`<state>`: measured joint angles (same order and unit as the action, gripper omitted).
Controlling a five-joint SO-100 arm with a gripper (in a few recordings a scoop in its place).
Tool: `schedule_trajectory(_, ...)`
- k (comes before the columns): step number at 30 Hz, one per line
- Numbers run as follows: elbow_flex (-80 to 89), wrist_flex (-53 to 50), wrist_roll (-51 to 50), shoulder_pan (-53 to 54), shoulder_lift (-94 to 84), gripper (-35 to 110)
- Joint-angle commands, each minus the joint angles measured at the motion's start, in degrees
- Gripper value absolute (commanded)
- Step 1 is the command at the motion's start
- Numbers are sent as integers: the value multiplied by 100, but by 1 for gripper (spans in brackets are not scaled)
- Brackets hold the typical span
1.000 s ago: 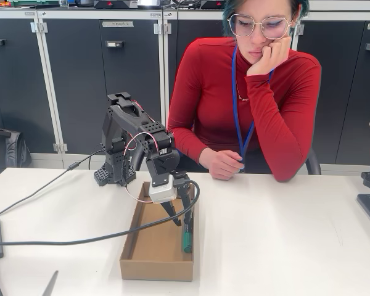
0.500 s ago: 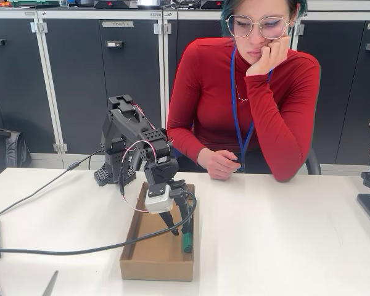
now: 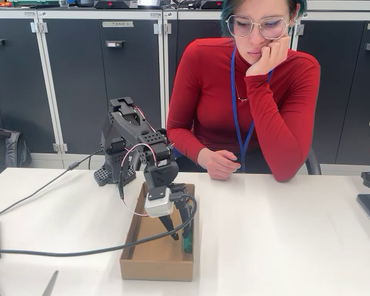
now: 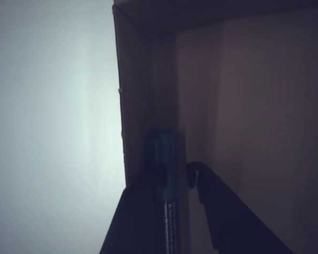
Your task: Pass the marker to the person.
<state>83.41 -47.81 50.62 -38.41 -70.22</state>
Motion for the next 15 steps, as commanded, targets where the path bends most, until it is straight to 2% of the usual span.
schedule_trajectory(1, -422, -185, 97, -255, -53, 8)
schedule_trajectory(15, -492, 167, 211, -343, 185, 9)
